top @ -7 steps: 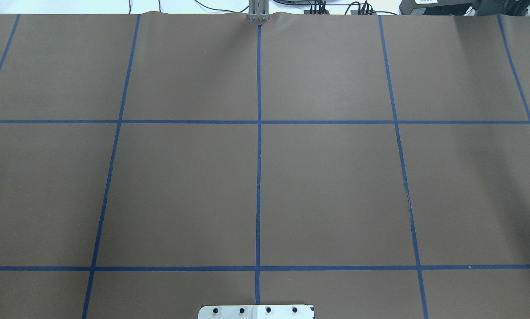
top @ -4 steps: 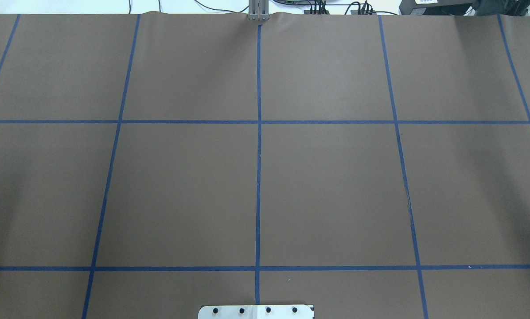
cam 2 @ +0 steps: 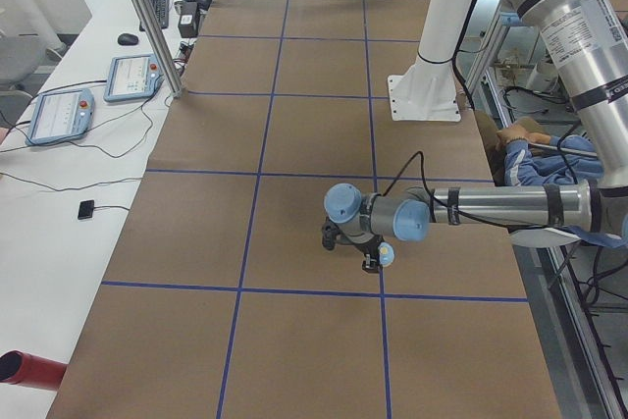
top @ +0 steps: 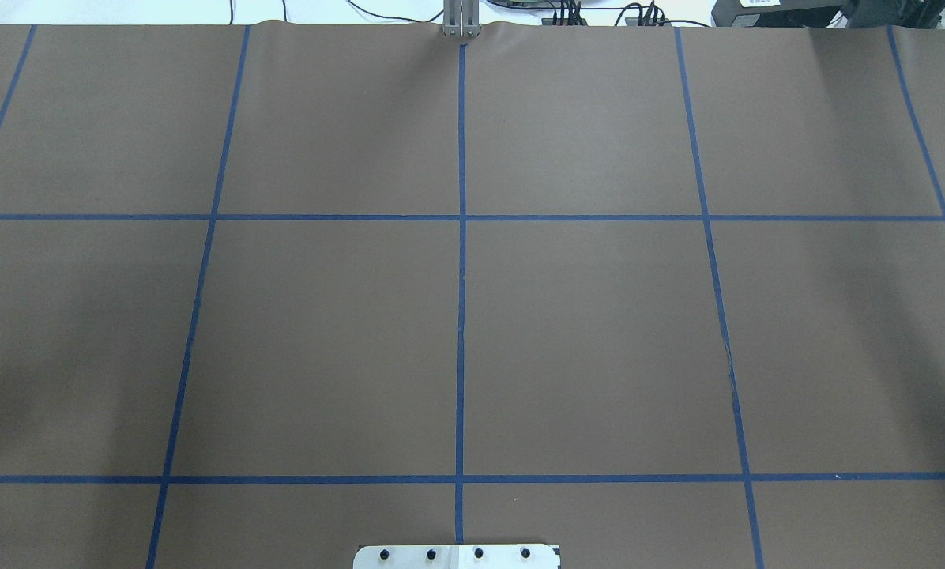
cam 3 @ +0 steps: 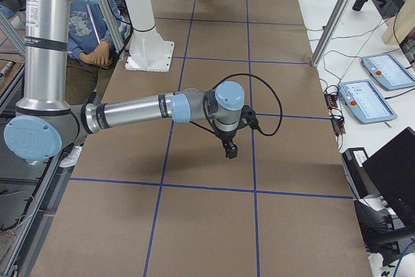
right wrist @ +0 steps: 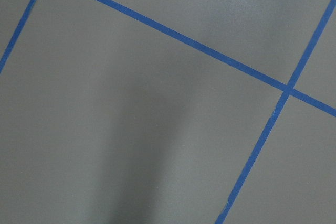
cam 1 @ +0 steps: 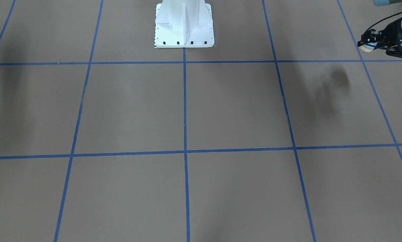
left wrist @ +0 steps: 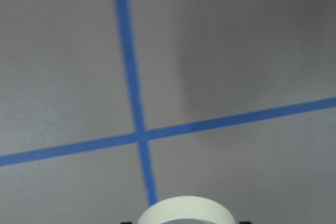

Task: Place and press bell with both arms
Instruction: 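Carry the light-blue bell with the left gripper toward the table centre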

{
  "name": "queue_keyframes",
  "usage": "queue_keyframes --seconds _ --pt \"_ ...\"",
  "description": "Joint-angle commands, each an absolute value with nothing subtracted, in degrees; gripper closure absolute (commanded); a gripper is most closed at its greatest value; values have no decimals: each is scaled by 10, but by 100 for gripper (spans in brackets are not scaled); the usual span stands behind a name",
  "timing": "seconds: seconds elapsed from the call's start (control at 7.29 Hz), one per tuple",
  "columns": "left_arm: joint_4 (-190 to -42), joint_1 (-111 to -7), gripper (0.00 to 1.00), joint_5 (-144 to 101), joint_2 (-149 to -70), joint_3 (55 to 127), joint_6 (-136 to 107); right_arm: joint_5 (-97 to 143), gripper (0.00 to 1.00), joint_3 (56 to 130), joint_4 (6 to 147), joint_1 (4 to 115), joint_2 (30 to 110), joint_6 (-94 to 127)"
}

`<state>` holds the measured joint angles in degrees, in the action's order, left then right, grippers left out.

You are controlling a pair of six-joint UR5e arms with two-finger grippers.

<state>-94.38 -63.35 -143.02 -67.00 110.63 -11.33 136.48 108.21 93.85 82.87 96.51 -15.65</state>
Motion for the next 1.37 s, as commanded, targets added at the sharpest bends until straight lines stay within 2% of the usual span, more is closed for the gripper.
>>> queue_keyframes --seconds 0.0,0.41,0.69,0.82,1.1,1.23 --pt "-834 -632 100 -1440 -810 1118 -174 1361 0 1084 937 829 962 -156" --pt "-736 -560 100 -1451 -1025 1097 -323 1367 0 1083 937 826 960 -156" --pt "-734 -497 100 -1445 -1177 1016 -445 1361 0 1079 936 822 955 -158" --pt "-739 -476 100 -1445 -1250 954 -480 1361 0 1076 936 821 953 -158" --pt "-751 -433 100 -1417 -1417 776 -538 1362 0 1073 936 820 952 -149" --pt "-803 -411 100 -1395 -1480 677 -580 1362 0 1073 936 820 951 -147"
